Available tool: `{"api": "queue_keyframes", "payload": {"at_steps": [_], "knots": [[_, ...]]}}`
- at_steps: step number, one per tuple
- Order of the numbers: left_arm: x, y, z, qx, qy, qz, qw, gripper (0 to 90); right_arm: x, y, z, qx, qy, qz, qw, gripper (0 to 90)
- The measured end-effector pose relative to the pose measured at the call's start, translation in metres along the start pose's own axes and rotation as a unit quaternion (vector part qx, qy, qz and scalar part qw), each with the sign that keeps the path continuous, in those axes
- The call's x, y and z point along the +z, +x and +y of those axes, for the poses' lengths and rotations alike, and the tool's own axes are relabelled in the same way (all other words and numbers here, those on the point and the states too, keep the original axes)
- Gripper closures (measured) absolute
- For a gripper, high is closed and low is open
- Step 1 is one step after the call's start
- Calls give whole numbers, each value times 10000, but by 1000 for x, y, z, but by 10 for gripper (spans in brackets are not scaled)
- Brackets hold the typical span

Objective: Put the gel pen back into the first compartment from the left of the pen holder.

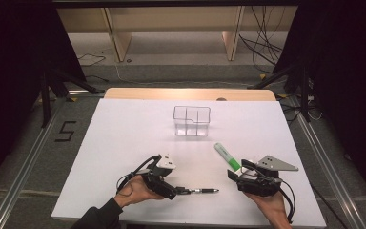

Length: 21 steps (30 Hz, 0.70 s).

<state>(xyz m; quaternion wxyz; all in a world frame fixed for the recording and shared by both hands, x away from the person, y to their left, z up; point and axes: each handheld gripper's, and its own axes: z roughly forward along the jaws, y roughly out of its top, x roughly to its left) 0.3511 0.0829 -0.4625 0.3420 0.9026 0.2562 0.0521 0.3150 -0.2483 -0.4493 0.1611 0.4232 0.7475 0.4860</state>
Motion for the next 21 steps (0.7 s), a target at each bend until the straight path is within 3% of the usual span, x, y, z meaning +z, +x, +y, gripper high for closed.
{"api": "queue_keyframes", "payload": {"at_steps": [4, 7, 13, 21], "knots": [[5, -4, 5, 232, 258, -68, 9994, 209, -1, 2, -2, -27, 31, 13, 10000, 297], [10, -7, 7, 294, 389, -103, 9988, 249, -3, 3, -4, -29, 55, 11, 10000, 293], [18, -9, 15, 582, 706, -131, 9957, 319, -4, 7, -6, -59, 90, 35, 9999, 293], [22, -11, 22, 728, 906, -194, 9930, 383, -4, 10, -8, -57, 130, 80, 9999, 293]]}}
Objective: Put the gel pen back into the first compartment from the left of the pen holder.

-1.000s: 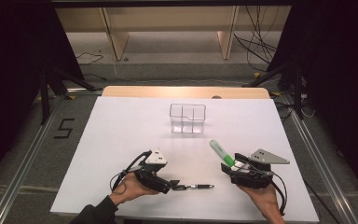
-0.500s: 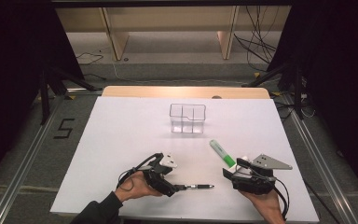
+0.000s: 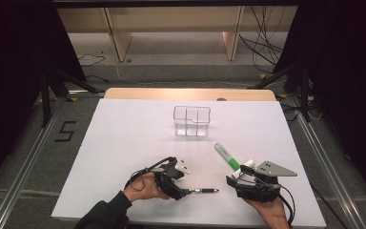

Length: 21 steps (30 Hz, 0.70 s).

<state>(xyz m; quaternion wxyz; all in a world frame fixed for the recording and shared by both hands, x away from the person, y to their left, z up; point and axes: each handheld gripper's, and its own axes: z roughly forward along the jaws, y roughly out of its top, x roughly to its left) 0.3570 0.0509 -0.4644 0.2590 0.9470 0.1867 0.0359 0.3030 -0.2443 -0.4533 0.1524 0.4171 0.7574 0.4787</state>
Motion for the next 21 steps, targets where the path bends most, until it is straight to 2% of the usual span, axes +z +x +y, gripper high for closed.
{"api": "queue_keyframes", "payload": {"at_steps": [7, 10, 14, 18, 21], "knots": [[3, -2, 3, 127, 67, -52, 9999, 444, 0, 1, -2, -16, 38, 8, 10000, 294], [5, -5, 3, 236, 160, -133, 9995, 479, 0, 1, -3, -12, 51, 2, 10000, 294], [8, -7, 3, 282, 240, -194, 9991, 515, 0, 1, -3, -20, 62, 5, 10000, 294], [8, -8, 5, 308, 278, -128, 9991, 569, 1, 1, -3, -29, 69, 18, 10000, 296], [7, -11, 6, 445, 365, -89, 9983, 621, 1, 1, -3, -39, 69, 21, 10000, 297]]}}
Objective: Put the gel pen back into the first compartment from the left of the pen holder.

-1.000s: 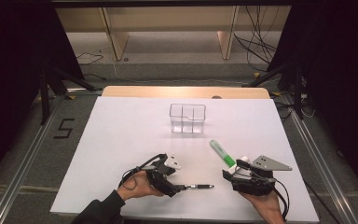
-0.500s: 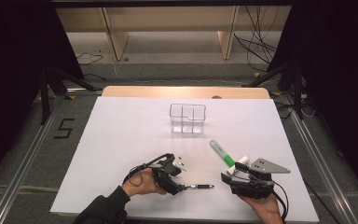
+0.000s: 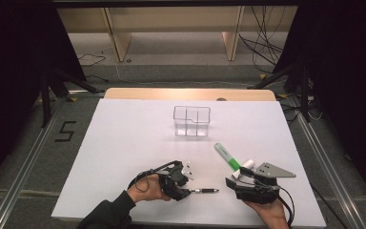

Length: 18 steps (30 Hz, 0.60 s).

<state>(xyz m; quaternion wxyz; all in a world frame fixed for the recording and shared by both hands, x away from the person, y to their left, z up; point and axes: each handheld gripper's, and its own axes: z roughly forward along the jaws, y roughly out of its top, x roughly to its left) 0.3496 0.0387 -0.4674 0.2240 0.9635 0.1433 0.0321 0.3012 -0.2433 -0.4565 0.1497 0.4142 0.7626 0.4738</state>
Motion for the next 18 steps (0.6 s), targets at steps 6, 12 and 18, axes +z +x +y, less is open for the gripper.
{"api": "queue_keyframes", "payload": {"at_steps": [6, 12, 18], "knots": [[0, -5, 0, 103, 21, -33, 9999, 710, 1, 1, -1, -5, 25, 10, 10000, 302], [0, -3, -1, 45, -37, -140, 9999, 756, 2, 2, -1, 9, 51, 35, 10000, 305], [-1, 4, -4, -202, -159, -291, 9992, 760, 3, 3, -1, -7, 44, 52, 10000, 308]]}}
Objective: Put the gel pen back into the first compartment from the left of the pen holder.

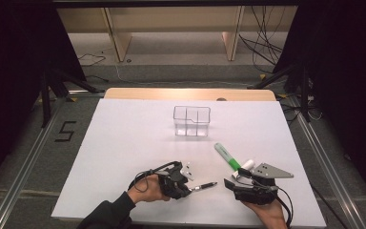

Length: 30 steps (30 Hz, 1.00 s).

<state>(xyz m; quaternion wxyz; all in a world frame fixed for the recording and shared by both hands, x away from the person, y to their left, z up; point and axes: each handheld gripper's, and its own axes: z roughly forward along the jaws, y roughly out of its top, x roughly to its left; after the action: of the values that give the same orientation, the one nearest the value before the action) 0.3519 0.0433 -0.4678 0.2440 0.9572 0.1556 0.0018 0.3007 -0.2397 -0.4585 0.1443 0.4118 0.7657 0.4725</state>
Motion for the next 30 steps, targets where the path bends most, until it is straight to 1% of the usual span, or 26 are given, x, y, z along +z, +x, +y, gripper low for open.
{"api": "queue_keyframes", "payload": {"at_steps": [2, 5, 8, 9, 10, 12, 14, 15, 18, 19, 20, 21, 22, 23, 24, 25, 26, 28, 30], "knots": [[-1, 2, -1, -89, -84, 21, 9999, 761, 0, 0, 0, -6, -8, 12, 10000, 308], [-8, 7, -2, -243, -298, 0, 9993, 761, 0, 1, 0, 1, -11, 26, 10000, 308], [-16, 11, -4, -425, -603, -5, 9973, 761, 0, 2, 1, 39, -19, 67, 10000, 308], [-19, 14, -6, -589, -880, -2, 9944, 761, 1, 3, 1, 65, -33, 129, 9999, 308], [-19, 14, -6, -589, -880, -2, 9944, 761, 2, 4, 1, 75, -36, 154, 9998, 308], [-21, 17, -9, -685, -1058, -6, 9920, 761, 2, 5, 1, 90, -45, 194, 9998, 308], [-21, 17, -11, -786, -1261, 41, 9889, 760, 4, 6, 2, 168, -69, 294, 9994, 308], [-21, 17, -12, -802, -1319, 57, 9880, 761, 5, 7, 2, 212, -72, 347, 9991, 308], [-24, 18, -14, -849, -1581, 133, 9837, 760, 7, 9, 3, 327, -87, 438, 9985, 308], [-25, 18, -15, -831, -1674, 157, 9823, 760, 10, 10, 4, 392, -91, 524, 9978, 308], [-25, 18, -16, -839, -1734, 160, 9811, 761, 11, 11, 4, 398, -101, 539, 9977, 308], [-26, 18, -18, -878, -1870, 228, 9782, 760, 11, 11, 5, 418, -109, 557, 9975, 308], [-26, 18, -18, -878, -1870, 228, 9782, 760, 13, 12, 6, 446, -127, 601, 9971, 310], [-26, 18, -19, -908, -1935, 251, 9766, 761, 14, 13, 6, 483, -134, 638, 9967, 315], [-27, 17, -20, -935, -2039, 263, 9742, 760, 15, 13, 8, 518, -154, 680, 9962, 316], [-28, 16, -22, -980, -2212, 288, 9699, 760, 16, 14, 9, 560, -178, 715, 9957, 318], [-28, 16, -22, -980, -2212, 288, 9699, 761, 16, 14, 9, 560, -178, 715, 9957, 318], [-29, 14, -24, -1014, -2352, 377, 9659, 760, 19, 14, 12, 651, -220, 789, 9945, 319], [-30, 13, -26, -1055, -2456, 391, 9628, 760, 23, 16, 17, 774, -290, 892, 9926, 324]]}}
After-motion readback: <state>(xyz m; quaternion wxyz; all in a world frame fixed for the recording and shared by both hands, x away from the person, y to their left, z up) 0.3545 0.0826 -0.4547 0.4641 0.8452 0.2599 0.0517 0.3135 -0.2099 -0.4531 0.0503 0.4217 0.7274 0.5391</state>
